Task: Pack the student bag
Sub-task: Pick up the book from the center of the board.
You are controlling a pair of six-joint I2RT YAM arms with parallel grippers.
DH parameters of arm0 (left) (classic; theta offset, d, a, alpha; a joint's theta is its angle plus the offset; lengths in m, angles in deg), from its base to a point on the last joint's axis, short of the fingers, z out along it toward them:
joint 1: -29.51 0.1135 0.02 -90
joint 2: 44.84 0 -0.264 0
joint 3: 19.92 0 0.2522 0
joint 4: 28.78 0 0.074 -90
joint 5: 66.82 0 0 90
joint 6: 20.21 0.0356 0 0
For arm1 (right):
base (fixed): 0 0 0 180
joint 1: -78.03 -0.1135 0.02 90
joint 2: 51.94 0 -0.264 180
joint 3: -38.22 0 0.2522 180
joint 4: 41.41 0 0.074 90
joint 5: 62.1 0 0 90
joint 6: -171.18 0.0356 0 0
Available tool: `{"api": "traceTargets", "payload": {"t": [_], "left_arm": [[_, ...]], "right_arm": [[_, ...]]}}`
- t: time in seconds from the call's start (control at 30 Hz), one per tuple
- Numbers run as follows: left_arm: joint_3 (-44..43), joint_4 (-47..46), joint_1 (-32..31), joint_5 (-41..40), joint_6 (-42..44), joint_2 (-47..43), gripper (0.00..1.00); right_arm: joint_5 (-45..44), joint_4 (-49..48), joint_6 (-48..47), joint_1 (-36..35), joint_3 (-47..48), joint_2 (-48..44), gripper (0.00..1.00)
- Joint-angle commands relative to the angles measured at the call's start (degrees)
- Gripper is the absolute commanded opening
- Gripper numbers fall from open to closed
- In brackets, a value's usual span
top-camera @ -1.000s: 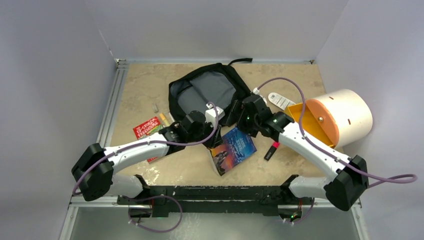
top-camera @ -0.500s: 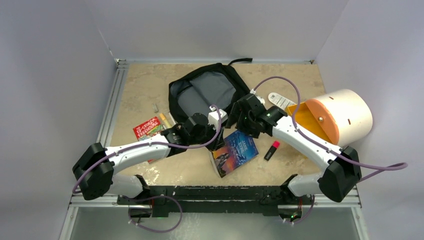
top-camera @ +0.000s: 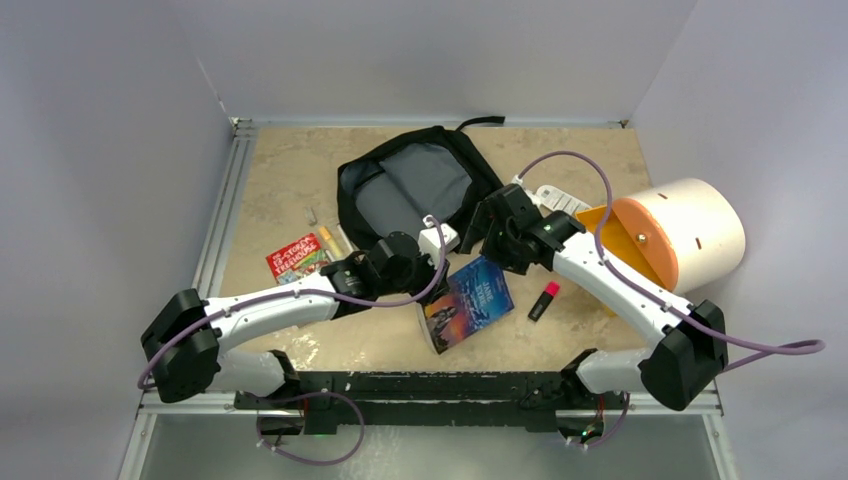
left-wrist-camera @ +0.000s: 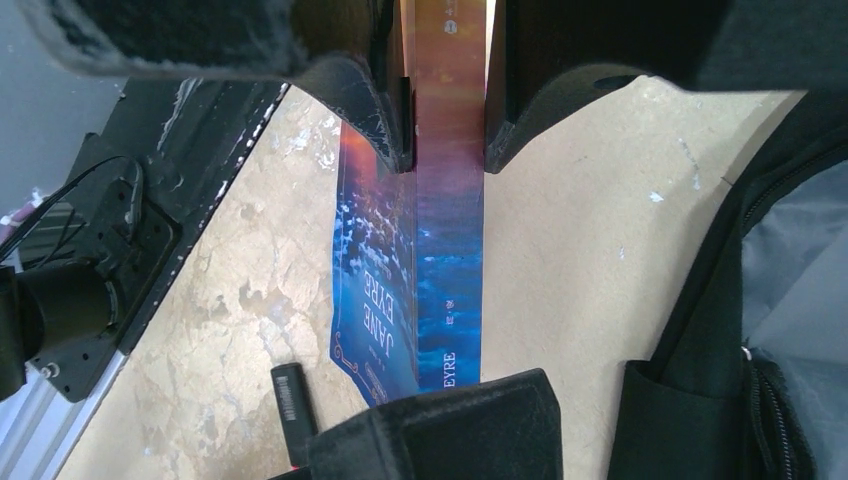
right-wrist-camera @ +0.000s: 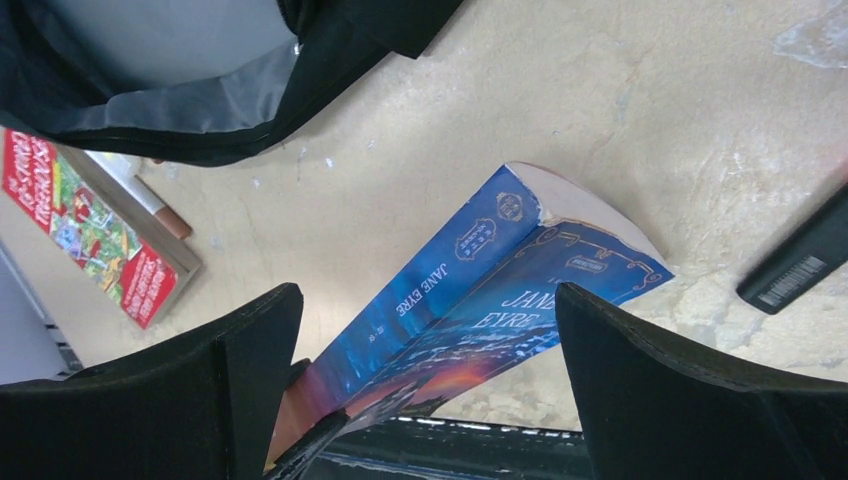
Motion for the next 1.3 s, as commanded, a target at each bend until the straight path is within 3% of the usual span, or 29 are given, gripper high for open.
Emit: {"api": "traceTargets", "payload": {"t": [0.0,0.3,0.57,0.73,0.9,1.03,1.13,1.2,1.27], "left_arm": [[-5.4,-4.0,-0.6,-4.6,4.6,-3.9,0.00],[-8.1,-1.3,-3.5,-12.0,10.5,-4.5,0.00],[-7.4,-2.0,-11.3,-18.1,13.6,-2.9,0.00],[-7.2,-2.4,-14.8,-21.3,14.2,-1.1,0.00],[-6.9,-2.4,-16.2,-21.7,14.3,-0.9,0.00],[-7.2,-0.9,-16.1,-21.4,13.4,-0.8,0.00],[-8.1,1.2,-16.2,-21.7,11.6,-0.2,0.13],[-8.8,2.6,-16.2,-22.0,10.0,0.2,0.27],[-9.1,3.6,-16.2,-22.1,8.7,0.4,0.40]], "right_arm": [[3.1,-3.2,0.1,0.8,0.1,-1.6,0.98],[10.0,-8.1,0.4,1.6,-2.1,-1.1,0.98],[11.0,-7.4,-0.6,1.6,-3.9,0.4,0.98],[11.0,-6.8,-1.2,1.6,-5.4,-0.3,0.91],[10.6,-6.6,-1.4,1.6,-6.8,-1.4,0.77],[10.0,-6.8,-1.6,1.6,-7.2,-2.4,0.49],[10.0,-7.0,-1.3,1.6,-7.5,-3.1,0.32],[10.2,-7.1,-1.1,1.6,-7.8,-3.5,0.19],[10.5,-7.3,-1.0,1.6,-7.9,-4.0,0.14]]}}
